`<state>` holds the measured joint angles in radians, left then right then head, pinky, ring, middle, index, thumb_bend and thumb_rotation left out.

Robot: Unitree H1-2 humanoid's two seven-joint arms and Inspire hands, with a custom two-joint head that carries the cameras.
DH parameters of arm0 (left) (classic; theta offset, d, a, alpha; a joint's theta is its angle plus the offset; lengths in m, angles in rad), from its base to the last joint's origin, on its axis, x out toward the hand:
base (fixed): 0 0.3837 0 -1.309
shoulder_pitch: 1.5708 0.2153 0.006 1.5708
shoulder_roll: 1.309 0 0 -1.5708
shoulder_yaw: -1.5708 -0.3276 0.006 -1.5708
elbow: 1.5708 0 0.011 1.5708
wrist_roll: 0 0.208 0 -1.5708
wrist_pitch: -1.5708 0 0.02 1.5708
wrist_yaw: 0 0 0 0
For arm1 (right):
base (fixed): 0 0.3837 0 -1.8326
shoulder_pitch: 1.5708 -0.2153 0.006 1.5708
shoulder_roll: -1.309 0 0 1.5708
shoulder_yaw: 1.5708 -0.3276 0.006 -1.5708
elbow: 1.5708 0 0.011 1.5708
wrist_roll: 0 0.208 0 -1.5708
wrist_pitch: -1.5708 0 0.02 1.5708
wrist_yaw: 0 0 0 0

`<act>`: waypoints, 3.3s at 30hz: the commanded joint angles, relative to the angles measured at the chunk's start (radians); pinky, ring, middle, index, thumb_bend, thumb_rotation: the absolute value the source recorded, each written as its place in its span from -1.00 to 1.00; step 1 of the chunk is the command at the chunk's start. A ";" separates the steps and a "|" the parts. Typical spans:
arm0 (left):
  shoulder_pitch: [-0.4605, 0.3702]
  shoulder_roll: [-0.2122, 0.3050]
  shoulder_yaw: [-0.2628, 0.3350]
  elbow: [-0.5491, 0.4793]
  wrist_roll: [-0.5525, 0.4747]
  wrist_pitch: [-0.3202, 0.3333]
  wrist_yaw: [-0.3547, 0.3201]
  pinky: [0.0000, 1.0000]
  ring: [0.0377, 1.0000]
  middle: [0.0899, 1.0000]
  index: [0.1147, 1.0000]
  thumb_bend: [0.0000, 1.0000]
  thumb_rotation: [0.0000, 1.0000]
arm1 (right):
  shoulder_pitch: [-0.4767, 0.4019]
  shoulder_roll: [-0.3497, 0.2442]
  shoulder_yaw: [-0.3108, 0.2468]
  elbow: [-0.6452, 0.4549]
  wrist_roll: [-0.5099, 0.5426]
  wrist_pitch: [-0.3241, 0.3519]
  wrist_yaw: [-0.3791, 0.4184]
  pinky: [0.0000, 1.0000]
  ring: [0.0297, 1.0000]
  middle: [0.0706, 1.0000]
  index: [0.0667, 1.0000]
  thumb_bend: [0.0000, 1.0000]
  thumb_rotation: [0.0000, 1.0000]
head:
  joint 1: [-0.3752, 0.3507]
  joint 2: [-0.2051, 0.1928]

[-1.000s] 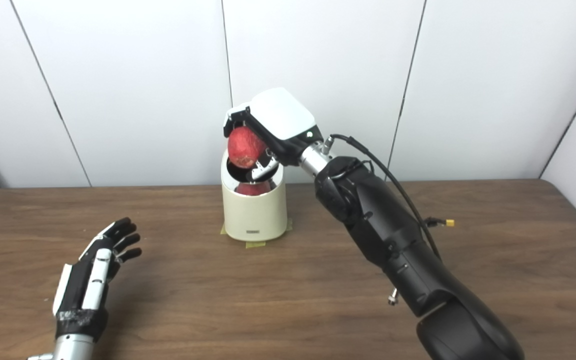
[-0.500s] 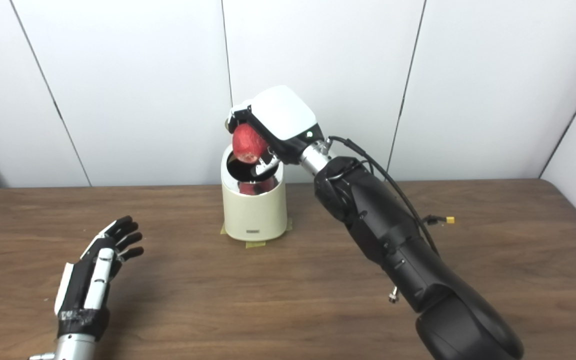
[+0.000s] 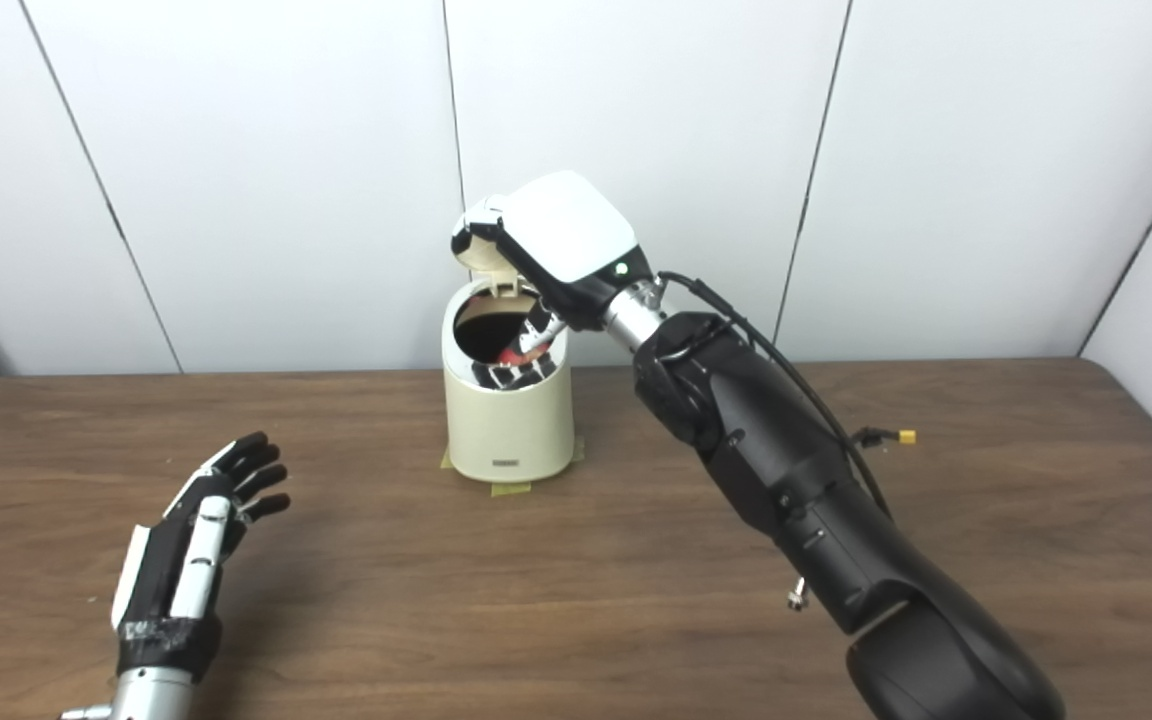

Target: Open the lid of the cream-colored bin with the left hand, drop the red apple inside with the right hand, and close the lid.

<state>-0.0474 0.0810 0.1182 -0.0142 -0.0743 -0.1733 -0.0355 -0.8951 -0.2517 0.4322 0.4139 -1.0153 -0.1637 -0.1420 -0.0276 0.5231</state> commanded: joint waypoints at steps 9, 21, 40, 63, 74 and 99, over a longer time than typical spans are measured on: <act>0.006 -0.006 -0.009 0.026 0.002 -0.016 0.003 0.49 0.62 0.64 0.60 -0.34 0.56 | -0.039 -0.017 -0.016 -0.034 0.012 0.005 -0.020 0.03 0.28 0.40 0.25 1.00 -0.92 | -0.001 0.002; 0.002 0.002 -0.005 0.034 -0.008 -0.019 -0.003 0.50 0.61 0.64 0.60 -0.34 0.53 | 0.092 0.065 -0.157 -0.112 0.147 -0.118 -0.383 -0.65 -0.54 -0.11 -0.14 0.06 -0.99 | 0.000 -0.001; -0.155 0.143 -0.033 -0.044 0.106 0.030 -0.030 0.36 0.42 0.38 0.37 -0.22 0.41 | 0.582 0.083 -0.317 -0.443 0.720 -0.082 0.012 0.25 0.45 0.45 0.41 -0.50 0.83 | -0.007 -0.005; -0.793 0.254 -0.329 -0.154 0.672 0.538 -0.182 0.95 0.86 0.71 0.61 0.50 1.00 | 0.737 0.072 -0.341 -0.359 0.661 -0.088 0.082 0.56 0.69 0.69 0.69 -0.71 0.80 | 0.009 0.000; -0.864 0.246 -0.519 -0.108 0.986 0.476 -0.210 1.00 0.91 0.65 0.63 0.80 0.94 | 0.738 0.074 -0.344 -0.340 0.705 -0.033 0.113 0.50 0.67 0.69 0.67 -0.69 0.48 | 0.010 0.002; -0.789 0.172 -0.525 0.015 1.193 0.455 -0.227 1.00 0.91 0.68 0.62 1.00 1.00 | 0.733 0.070 -0.330 -0.335 0.655 -0.012 0.103 0.46 0.63 0.65 0.63 -0.71 0.20 | 0.002 -0.007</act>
<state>-0.7793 0.2546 -0.4264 0.0039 1.0977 0.2674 -0.2797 -0.1399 -0.1799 0.1022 0.0791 -0.3545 -0.1589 -0.0291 -0.0245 0.5154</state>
